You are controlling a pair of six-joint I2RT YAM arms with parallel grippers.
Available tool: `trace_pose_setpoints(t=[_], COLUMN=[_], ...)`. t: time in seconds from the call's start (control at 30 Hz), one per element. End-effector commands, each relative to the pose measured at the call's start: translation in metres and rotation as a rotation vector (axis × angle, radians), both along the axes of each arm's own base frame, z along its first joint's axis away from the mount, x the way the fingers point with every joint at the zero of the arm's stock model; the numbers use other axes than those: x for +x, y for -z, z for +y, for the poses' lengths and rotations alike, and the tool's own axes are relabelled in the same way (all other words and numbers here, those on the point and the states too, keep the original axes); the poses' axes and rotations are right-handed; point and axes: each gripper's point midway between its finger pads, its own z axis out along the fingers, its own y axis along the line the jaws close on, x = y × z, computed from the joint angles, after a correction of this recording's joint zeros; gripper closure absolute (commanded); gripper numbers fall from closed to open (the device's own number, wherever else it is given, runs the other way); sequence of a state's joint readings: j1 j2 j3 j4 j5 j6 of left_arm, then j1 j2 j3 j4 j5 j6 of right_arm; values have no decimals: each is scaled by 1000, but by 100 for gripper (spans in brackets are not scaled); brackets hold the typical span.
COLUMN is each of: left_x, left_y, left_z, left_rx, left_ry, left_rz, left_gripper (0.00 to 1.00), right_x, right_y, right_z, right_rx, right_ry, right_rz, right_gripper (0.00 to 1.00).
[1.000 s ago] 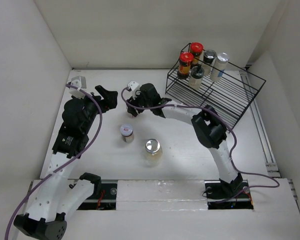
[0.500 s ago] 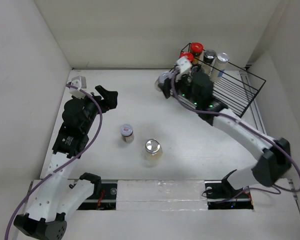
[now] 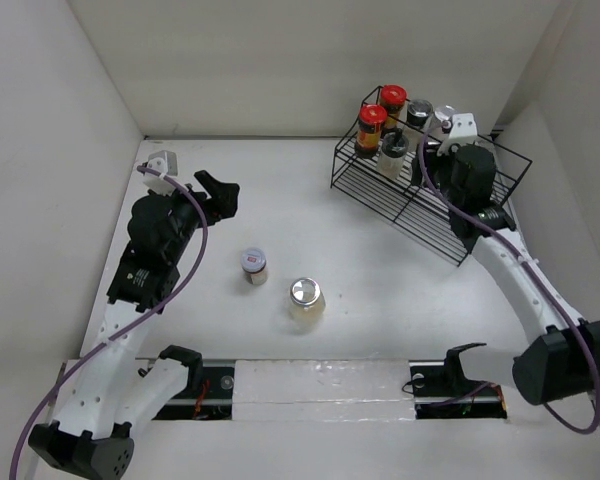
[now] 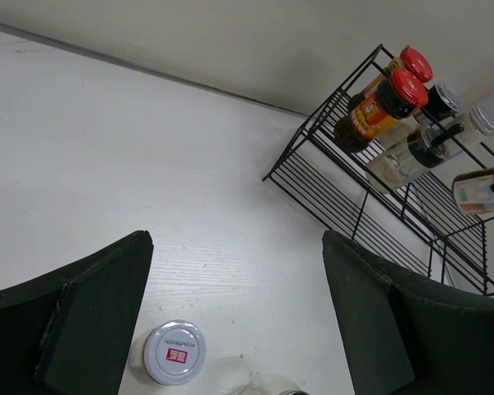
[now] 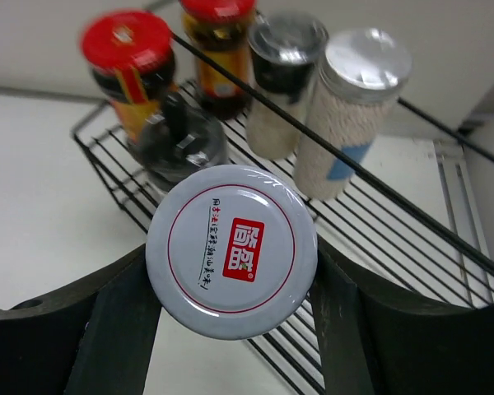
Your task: Organize the condiment bottles
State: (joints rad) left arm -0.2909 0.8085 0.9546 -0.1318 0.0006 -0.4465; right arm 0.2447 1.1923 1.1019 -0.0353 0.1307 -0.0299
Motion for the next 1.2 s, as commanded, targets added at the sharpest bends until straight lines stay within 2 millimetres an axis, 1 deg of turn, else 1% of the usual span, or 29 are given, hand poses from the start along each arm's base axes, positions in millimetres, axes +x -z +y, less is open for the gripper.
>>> trace_pose_setpoints(t=[0.0, 0.03, 0.07, 0.1, 0.13, 0.17, 0.2, 0.27, 0.33, 0.37, 0.43, 0.47, 0.5, 0.57, 0.6, 0.63, 0.7, 0.73, 0.77, 0.83, 0.87, 0.9, 0.93, 1.0, 1.03, 1.07, 1.1, 1.13, 1.17], left_x=[1, 1, 1, 1, 1, 1, -1, -1, 1, 1, 1, 2, 2, 1, 1, 1, 1, 1, 1, 1, 1, 2, 2, 2, 2, 2, 0, 0, 0], left_y=[-4, -4, -4, -4, -4, -4, -8, -8, -4, -4, -4, -4, -4, -4, -4, -4, -4, -4, -4, -4, -4, -4, -4, -4, -4, -4, -7, -7, -7], left_z=[-4, -4, -4, -4, -4, -4, -3, -3, -4, -4, -4, -2, -2, -4, -6, -6, -4, -4, -4, -5, -5, -3, -2, -2, -2, -2, -1, -1, -1], left_rx=[-11, -11, -11, -11, -11, -11, -14, -14, -11, -11, -11, -10, -10, -11, -12, -12, -11, -11, -11, -12, -12, -10, -9, -9, -9, -9, -12, -12, -12], left_ry=[21, 21, 21, 21, 21, 21, 21, 21, 21, 21, 21, 12, 12, 23, 32, 32, 21, 21, 21, 30, 30, 17, 8, 8, 8, 8, 8, 8, 8], left_rz=[-27, -27, -27, -27, -27, -27, -37, -37, -27, -27, -27, -27, -27, -27, -26, -26, -27, -27, -27, -26, -26, -27, -27, -27, -27, -27, -36, -36, -36], left_gripper=[20, 20, 20, 20, 20, 20, 20, 20, 20, 20, 20, 20, 20, 20, 20, 20, 20, 20, 20, 20, 20, 20, 20, 20, 20, 20, 20, 20, 20], right_x=[16, 24, 28, 32, 36, 43, 45, 54, 59, 61, 63, 63, 65, 68, 68, 64, 58, 52, 48, 39, 30, 25, 19, 12, 1, -6, -14, -22, -40], right_y=[-23, -24, -17, -19, -13, -12, -11, -3, 8, 7, 16, 16, 22, 24, 24, 15, 1, -17, -28, -41, -51, -52, -56, -41, -36, -31, -21, -8, -1], right_z=[-5, -8, -7, -6, -11, -14, -14, -22, -16, -16, -15, -19, -19, -17, -19, -20, -18, -19, -13, 3, 7, 12, 28, 54, 86, 102, 119, 136, 165], right_rx=[47, 48, 45, 46, 33, 33, 33, 31, 39, 39, 47, 47, 45, 44, 58, 61, 64, 70, 75, 65, 58, 60, 65, 54, 58, 45, 20, 6, -7], right_ry=[3, 13, 14, 14, 24, 34, 35, 47, 23, 23, 24, 33, 34, 25, 27, 26, 25, 24, 9, -32, -40, -49, -87, -177, -284, -342, -401, -458, -547], right_rz=[-71, -80, -65, -67, -53, -54, -56, -42, -17, -16, 3, 3, 15, 26, 27, 8, -23, -62, -86, -115, -135, -139, -147, -116, -105, -98, -84, -55, -39], right_gripper=[55, 55, 55, 55, 55, 55, 55, 55, 55, 55, 51, 49, 42, 33, 28, 20, 16, 14, 14, 13, 13, 13, 13, 18, 23, 31, 56, 68, 75])
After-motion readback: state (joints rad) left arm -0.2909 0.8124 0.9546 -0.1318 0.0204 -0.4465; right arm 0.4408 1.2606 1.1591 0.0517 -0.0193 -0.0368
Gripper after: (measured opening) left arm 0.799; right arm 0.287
